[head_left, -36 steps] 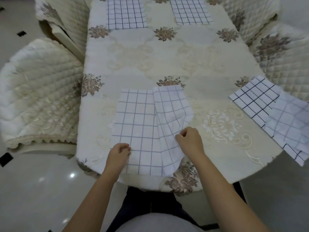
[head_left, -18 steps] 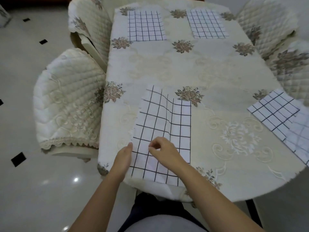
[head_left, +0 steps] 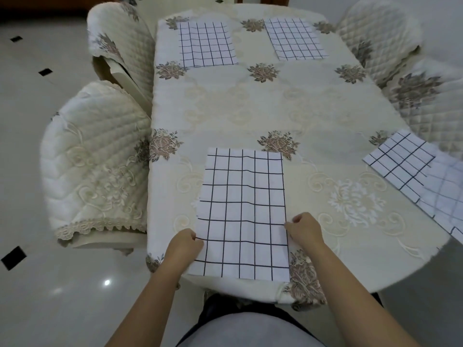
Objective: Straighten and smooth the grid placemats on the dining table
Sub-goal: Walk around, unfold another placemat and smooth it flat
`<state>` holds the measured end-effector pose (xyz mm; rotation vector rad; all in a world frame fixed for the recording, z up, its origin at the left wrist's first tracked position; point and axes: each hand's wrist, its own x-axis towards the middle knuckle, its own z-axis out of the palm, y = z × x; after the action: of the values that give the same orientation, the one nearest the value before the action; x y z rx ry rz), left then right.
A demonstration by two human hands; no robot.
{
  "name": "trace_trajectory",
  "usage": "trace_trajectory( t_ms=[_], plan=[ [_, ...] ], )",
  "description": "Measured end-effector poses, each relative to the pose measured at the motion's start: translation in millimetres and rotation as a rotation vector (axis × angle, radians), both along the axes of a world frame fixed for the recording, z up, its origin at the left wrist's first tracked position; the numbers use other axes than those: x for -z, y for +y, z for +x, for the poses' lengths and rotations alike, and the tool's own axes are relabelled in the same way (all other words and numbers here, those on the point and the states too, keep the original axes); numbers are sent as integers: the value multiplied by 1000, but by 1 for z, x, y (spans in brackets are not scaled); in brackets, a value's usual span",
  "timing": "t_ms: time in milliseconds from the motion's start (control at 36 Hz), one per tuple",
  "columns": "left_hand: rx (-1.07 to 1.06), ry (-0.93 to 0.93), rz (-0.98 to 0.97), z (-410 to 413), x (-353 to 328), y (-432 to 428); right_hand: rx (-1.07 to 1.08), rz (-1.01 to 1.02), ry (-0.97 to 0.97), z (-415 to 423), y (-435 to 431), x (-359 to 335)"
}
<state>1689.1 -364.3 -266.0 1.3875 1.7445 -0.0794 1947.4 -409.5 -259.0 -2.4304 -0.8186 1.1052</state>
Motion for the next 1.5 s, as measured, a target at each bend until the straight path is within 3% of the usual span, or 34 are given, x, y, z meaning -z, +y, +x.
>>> trace_trajectory(
  t_ms=[194, 583, 1500],
  plan=[
    [-23, -25, 12, -3, 5, -2, 47, -10, 134, 0, 7, 2],
    [-33, 16, 42, 1, 5, -10, -119, 25, 46, 8, 39, 7],
    [-201, 52, 78, 7, 1, -22, -176, 83, -50, 15, 48, 21]
  ],
)
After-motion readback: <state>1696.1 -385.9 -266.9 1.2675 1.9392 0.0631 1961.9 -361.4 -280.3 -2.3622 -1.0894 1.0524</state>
